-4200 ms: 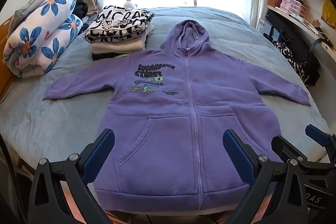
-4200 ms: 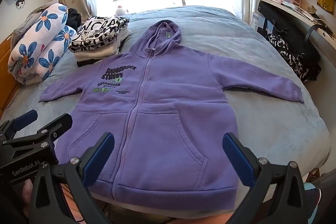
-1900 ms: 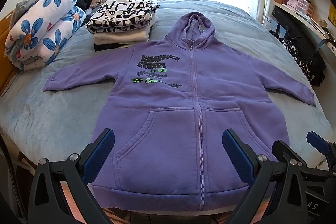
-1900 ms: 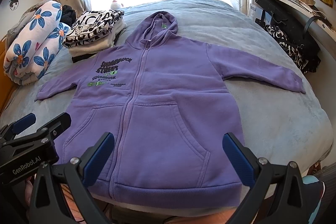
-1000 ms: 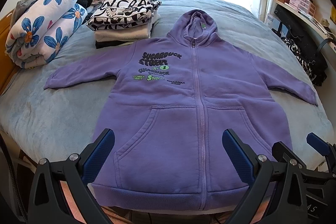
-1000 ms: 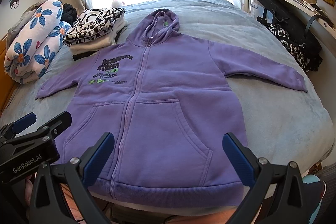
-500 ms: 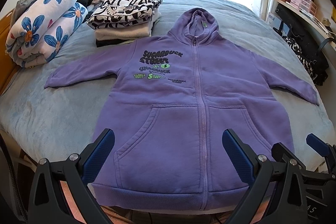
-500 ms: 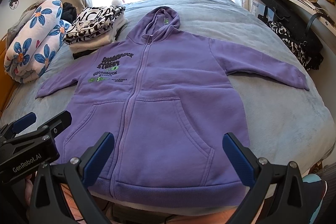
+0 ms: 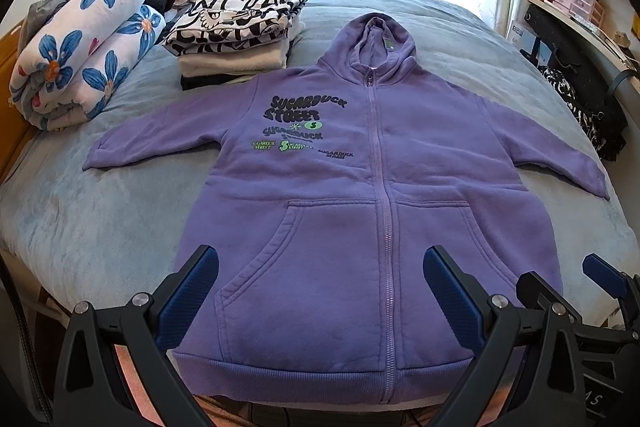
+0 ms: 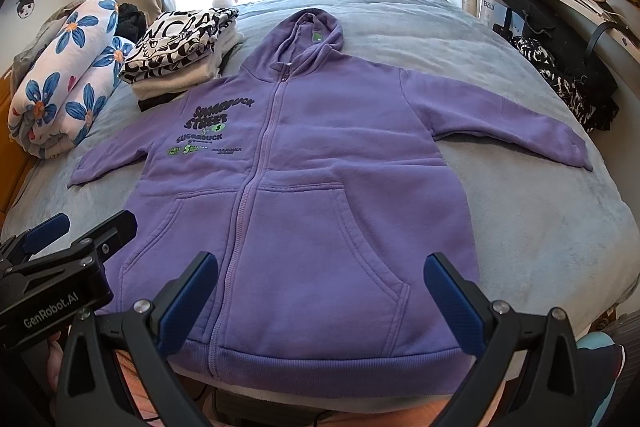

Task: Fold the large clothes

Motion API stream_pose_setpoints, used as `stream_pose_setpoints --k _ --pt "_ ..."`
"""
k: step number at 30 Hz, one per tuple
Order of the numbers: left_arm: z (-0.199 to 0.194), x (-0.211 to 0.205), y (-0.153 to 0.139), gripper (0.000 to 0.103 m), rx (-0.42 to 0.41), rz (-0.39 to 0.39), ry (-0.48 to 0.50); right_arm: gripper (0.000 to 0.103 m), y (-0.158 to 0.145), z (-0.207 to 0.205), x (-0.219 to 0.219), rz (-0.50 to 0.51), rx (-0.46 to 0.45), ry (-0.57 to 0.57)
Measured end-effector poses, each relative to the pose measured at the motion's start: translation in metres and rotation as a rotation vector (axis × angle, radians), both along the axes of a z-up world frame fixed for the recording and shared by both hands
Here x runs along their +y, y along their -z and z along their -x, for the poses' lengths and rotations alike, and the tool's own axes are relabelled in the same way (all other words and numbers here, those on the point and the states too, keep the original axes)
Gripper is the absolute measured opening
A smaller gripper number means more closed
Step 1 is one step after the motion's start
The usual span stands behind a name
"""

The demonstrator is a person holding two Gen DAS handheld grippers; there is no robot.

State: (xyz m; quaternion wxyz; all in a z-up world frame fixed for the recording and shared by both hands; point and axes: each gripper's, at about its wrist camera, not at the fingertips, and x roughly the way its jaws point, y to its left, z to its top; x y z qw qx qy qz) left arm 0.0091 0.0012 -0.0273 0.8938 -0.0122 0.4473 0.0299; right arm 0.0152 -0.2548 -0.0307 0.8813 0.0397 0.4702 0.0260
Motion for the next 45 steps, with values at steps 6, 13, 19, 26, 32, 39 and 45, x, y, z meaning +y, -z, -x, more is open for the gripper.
stream_pose_setpoints --k 6,13,19,26,32,39,45 --pt "-0.009 -0.009 -0.007 0.101 -0.014 -0.012 0.017 0.103 -0.004 0.0 0.0 0.023 -0.03 -0.013" --pt "-0.018 -0.017 -0.028 0.101 -0.1 -0.021 0.053 0.103 -0.033 -0.012 -0.012 0.078 -0.125 -0.013" --pt "-0.041 -0.026 -0.048 0.101 -0.148 0.015 0.101 0.103 -0.067 -0.018 -0.026 0.146 -0.272 -0.011" --pt "-0.068 -0.056 -0.067 0.101 -0.179 -0.032 0.162 0.103 -0.104 -0.025 -0.055 0.322 -0.418 0.073" --pt "-0.099 -0.097 -0.074 0.101 -0.196 -0.039 0.229 0.103 -0.116 -0.041 -0.092 0.371 -0.46 0.124" --pt "-0.13 -0.161 -0.068 0.101 -0.22 -0.053 0.295 0.103 -0.1 -0.061 -0.133 0.349 -0.406 0.194" --pt "-0.155 -0.219 -0.055 0.101 -0.234 -0.078 0.347 0.103 -0.075 -0.071 -0.186 0.282 -0.349 0.276"
